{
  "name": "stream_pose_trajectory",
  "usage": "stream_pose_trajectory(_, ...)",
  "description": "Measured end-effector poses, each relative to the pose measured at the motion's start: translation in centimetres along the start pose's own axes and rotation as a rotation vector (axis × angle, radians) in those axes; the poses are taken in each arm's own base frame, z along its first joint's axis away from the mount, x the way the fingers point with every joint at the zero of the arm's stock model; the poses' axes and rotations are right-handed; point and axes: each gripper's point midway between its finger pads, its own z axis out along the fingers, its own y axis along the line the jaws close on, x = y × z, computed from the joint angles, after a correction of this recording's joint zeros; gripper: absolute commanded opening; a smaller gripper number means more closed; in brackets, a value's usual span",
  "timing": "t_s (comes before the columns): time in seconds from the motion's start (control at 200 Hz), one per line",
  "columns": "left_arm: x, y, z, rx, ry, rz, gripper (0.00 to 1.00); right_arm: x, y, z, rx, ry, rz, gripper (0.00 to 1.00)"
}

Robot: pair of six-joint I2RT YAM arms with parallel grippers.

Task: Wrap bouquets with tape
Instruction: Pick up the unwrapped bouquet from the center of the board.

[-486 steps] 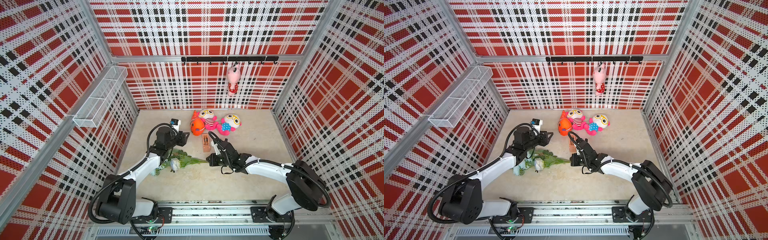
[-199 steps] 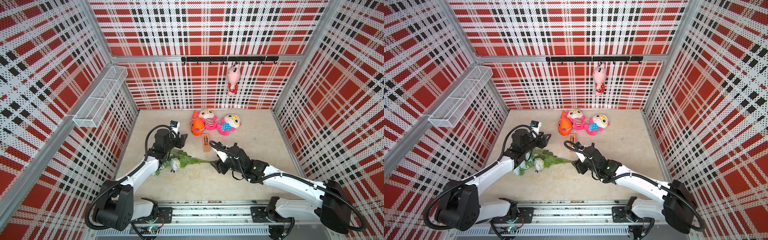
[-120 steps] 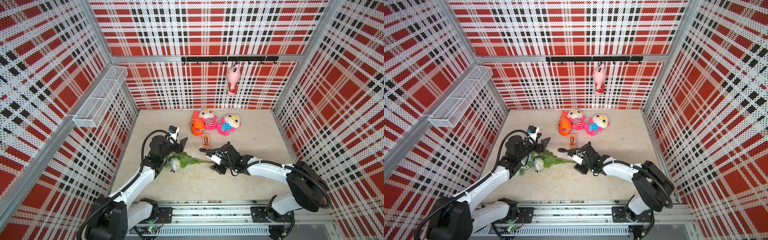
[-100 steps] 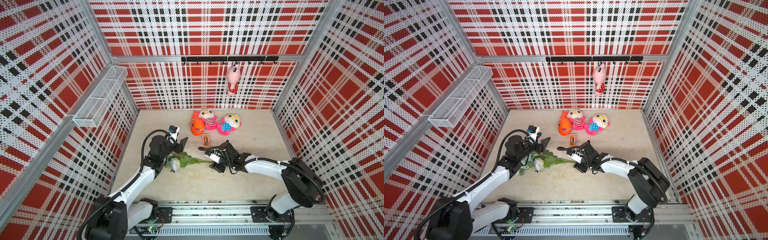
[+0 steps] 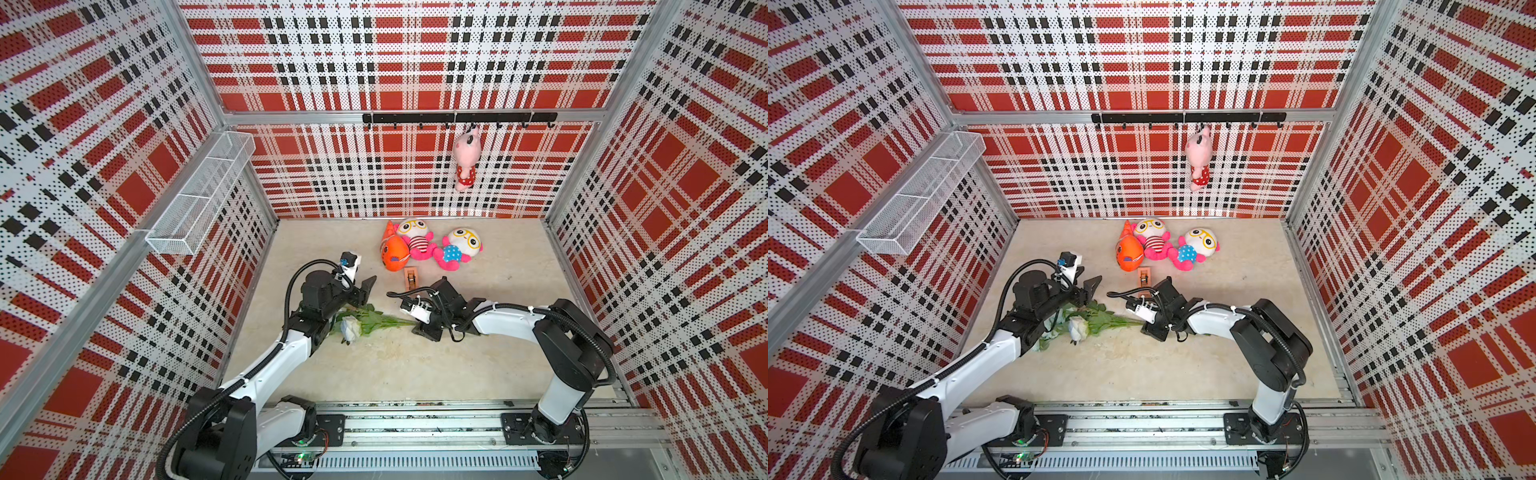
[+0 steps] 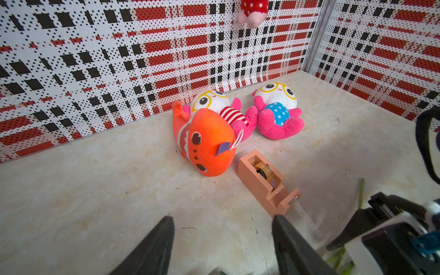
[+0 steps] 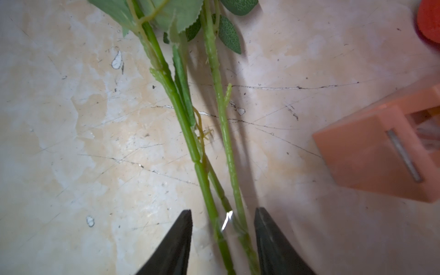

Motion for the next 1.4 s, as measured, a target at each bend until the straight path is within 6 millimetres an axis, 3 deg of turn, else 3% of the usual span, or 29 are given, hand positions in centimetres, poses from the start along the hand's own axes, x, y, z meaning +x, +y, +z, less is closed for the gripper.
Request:
stream_pose_trajectory(0.326, 0.2, -0.1, 0.0, -0.006, 0.011, 0.015, 0.68, -0.6, -1.1, 0.6, 0.014, 0.038, -0.061, 0.35)
stream_pose_trajectory(0.616, 0.4, -0.4, 0.1, -0.004, 0.018, 0.031, 0.68, 0.8, -0.9, 1.1, 0.001, 0.094, -0.111, 0.30)
stream_pose_trajectory(1.057, 0.3, -0.1, 0.1, -0.028, 0.018, 0.032, 0.66, 1.1, -2.1, 1.6, 0.090, 0.122, -0.190, 0.01)
stream_pose_trajectory(1.233, -0.6, 0.4, -0.4, -0.065, -0.009, 0.012, 0.66, 1.2, -1.7, 0.9, 0.119, 0.088, -0.243, 0.00)
stream_pose_trajectory(1.398, -2.3, 0.9, -1.3, -0.099, -0.068, -0.002, 0.66, 0.1, -1.7, 0.1, 0.154, 0.055, -0.315, 0.00)
